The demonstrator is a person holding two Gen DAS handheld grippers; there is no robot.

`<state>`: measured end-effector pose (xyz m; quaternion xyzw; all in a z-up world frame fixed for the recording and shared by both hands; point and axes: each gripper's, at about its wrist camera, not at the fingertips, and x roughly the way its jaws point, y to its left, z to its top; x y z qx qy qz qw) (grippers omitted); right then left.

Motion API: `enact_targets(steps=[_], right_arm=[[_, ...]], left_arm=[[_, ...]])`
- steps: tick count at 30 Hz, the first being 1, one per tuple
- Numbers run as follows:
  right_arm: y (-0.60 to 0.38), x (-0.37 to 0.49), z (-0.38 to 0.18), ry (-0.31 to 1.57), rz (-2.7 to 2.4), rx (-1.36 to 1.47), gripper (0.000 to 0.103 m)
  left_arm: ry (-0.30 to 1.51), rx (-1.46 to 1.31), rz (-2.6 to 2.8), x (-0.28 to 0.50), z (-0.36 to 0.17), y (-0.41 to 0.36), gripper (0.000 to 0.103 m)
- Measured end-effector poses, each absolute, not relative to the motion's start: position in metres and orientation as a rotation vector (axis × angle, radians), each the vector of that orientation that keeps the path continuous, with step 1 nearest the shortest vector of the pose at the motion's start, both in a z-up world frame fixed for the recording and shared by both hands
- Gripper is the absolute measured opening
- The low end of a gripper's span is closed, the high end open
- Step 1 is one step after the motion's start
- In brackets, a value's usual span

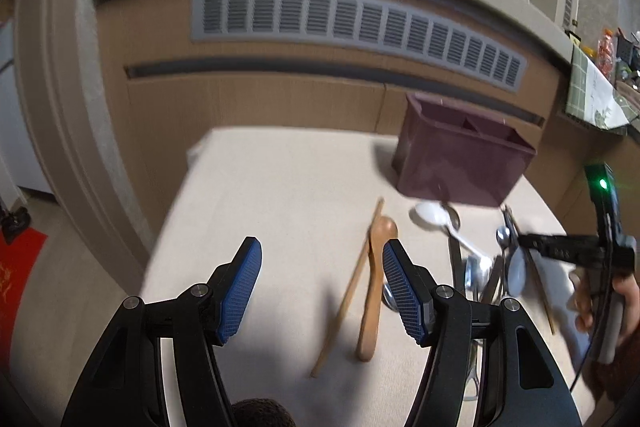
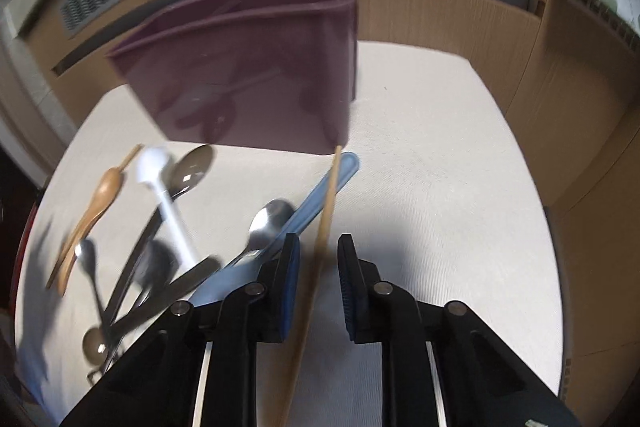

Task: Organize utensils
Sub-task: 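Reach the right tool down and grasp a wooden chopstick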

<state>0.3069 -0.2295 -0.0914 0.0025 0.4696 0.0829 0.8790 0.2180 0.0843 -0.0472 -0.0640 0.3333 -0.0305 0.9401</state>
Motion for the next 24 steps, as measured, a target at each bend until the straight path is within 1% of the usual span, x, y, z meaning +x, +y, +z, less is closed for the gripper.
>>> enact_targets(steps=[1,2,5,13,19,24], right_arm=[[-0.231,0.313,-0.095,0.994,0.171,0.016,0.012],[-0.231,0.313,-0.095,0.984,0.170,0.017,0.007],[-0.230,0.309,-0.090,0.960,0.159,-0.008,0.005],[-0.233,0.279,-0.068,0.842,0.174,-0.003,0.005],[-0.242,0.276,-0.067,0.847,0.191,-0.003,0.005],[-0.246,0.278,-0.072,0.844,0.200,0.008,0.005]], left_arm=[[0.704,-0.128,-0.081,0.223,-0.053,0.082,0.063],[0.724,-0.124,-0.097,0.227,-0.057,0.078,0.064],[0.766,-0.109,-0.146,0.237,-0.066,0.061,0.064],[0.834,-0.138,-0.266,0.283,-0.077,0.021,0.064],[0.913,-0.181,-0.275,0.303,-0.093,0.019,0.064],[0.935,-0.200,-0.299,0.308,-0.099,0.011,0.063]])
